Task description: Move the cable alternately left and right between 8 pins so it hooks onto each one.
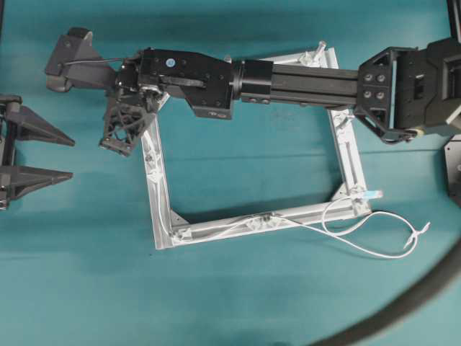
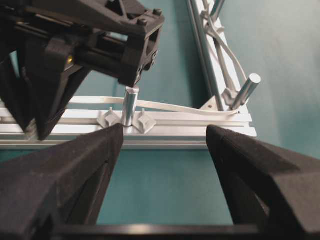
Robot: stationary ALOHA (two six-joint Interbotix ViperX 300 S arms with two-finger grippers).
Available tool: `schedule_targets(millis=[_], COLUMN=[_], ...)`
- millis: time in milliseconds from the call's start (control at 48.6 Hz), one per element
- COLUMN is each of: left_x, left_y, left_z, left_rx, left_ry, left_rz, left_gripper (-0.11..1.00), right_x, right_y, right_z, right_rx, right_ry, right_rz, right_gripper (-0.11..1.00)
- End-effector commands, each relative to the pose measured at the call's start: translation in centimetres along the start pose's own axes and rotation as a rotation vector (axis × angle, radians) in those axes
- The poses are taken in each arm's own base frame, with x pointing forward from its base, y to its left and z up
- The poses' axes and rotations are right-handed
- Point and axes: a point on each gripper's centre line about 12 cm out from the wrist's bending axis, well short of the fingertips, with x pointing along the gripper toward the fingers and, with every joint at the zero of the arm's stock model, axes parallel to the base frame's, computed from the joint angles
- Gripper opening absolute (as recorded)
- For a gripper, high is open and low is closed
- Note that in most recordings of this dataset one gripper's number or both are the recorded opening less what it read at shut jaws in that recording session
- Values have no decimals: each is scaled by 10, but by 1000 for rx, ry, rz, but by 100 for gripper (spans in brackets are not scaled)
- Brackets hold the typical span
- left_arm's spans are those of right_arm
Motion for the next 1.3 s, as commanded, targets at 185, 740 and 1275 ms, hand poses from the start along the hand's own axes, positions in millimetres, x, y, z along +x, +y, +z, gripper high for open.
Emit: schedule_targets(millis=[185, 740, 1275], left_x=[0, 0, 0], left_y=[-1, -1, 0], left_z=[10, 9, 4], left_rx=[2, 0, 3], left_ry=[-25, -23, -9], left_rz=[-1, -2, 0], left_gripper=[78, 78, 78], right_x=[-22, -17, -20], right_y=[-15, -71, -90], right_z=[36, 53, 38], right_rx=[-68, 158, 419], right_ry=[-230, -438, -459], right_rz=[-92, -369, -549], right_gripper=[13, 13, 13])
